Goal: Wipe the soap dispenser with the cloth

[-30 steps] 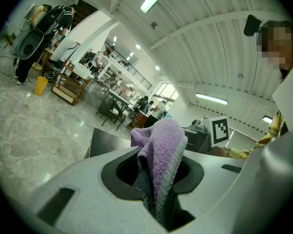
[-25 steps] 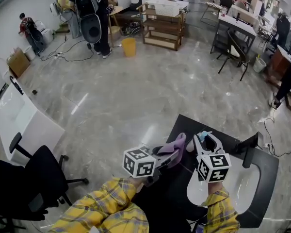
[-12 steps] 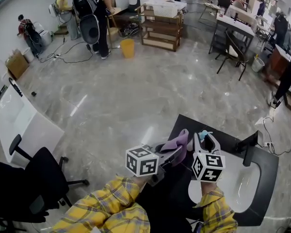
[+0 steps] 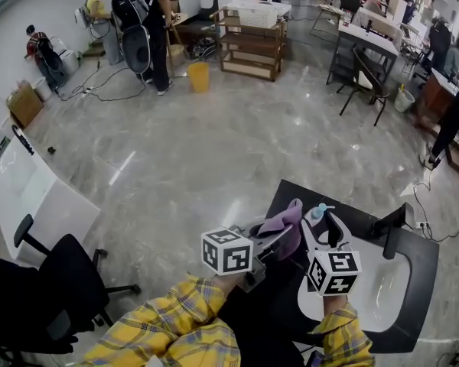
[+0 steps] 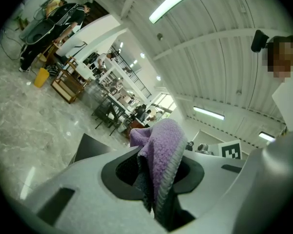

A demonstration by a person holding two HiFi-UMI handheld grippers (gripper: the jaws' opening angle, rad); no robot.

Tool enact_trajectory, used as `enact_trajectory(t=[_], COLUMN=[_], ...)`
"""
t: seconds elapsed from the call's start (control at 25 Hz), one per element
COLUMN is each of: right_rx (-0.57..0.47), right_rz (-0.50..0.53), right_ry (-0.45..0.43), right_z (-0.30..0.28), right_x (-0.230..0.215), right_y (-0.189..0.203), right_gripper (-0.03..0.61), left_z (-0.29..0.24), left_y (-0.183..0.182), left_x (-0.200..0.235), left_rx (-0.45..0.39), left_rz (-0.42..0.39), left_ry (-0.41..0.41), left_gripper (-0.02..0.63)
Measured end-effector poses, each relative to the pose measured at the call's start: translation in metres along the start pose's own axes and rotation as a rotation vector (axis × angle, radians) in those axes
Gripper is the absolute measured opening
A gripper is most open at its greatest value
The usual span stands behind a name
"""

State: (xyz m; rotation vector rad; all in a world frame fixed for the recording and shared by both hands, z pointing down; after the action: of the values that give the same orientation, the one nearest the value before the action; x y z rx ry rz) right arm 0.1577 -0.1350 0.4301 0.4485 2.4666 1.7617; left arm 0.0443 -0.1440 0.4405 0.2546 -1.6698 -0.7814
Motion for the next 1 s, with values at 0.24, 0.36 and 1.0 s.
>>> enact_trajectory(t=[0.24,0.36,1.0], right_rx=[-0.033,-0.029,0.012], right_rz=[-0.005,-0.032,-0.163], right_ry=[0.030,0.056,0.129], right_z=[0.023,0.032,0.060], right_x=[-0.003,-0.008,-0.022], right_y=[0.002,0.008,0.046], right_gripper=[0.233,0.233,0.232], left_z=[-0.009,-0.012,-0.022], left_y=[-0.002,0.001,0.033], left_x=[-0.010,-0.009,0.041], left_rx=[0.035,0.074,0.156], left_rz=[-0.016,-0.011,0.066], left_ry=[0.046,0.059,-0.024], left_gripper=[0.087,0.087,0.087])
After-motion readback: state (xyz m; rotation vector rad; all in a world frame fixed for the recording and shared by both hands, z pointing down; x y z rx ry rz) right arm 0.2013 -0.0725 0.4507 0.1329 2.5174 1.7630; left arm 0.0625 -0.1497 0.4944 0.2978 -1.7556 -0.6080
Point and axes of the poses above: the fingertips, and each gripper's own axes: z backward along the fingers, x to its left, y out of its underside, the point moved 4 cm from there along z, backward along the fingers, and after that the axes turned 10 degrees about z, right-handed, at the moved point
